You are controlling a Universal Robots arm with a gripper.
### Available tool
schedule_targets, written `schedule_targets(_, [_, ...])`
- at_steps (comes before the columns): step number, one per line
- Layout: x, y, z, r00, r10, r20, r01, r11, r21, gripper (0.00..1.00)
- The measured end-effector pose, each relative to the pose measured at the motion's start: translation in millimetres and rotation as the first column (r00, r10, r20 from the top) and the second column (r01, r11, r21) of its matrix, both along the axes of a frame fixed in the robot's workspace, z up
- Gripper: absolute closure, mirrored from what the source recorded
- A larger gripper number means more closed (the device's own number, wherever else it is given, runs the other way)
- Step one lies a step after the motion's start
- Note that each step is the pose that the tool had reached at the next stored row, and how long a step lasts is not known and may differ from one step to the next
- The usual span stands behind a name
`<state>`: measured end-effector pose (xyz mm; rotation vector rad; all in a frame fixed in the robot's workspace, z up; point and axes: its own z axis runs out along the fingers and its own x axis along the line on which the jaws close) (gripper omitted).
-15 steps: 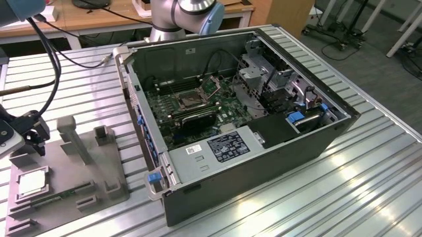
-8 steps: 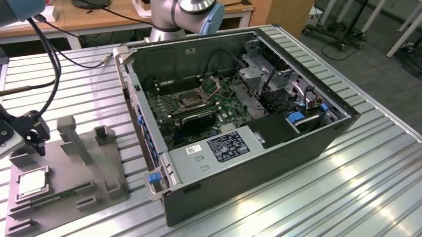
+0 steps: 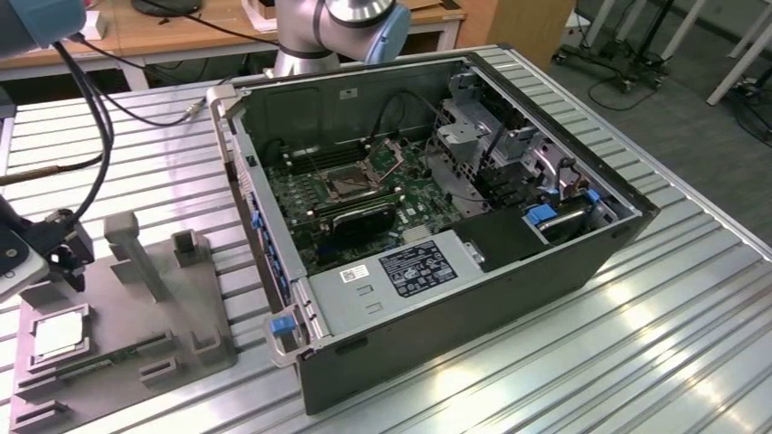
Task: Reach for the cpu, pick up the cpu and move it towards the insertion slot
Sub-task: 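Reach for the cpu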
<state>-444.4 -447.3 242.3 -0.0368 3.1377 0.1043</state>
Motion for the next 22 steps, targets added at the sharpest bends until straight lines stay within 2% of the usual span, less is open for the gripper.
schedule_targets(9, [0.0, -6.7, -9.9, 1.0, 0.0, 0.0, 0.0, 1.0, 0.0, 0.16])
schedule_targets(22, [0.0, -7.1, -14.2, 1.0, 0.0, 0.0001, 0.0, 1.0, 0.0001, 0.16])
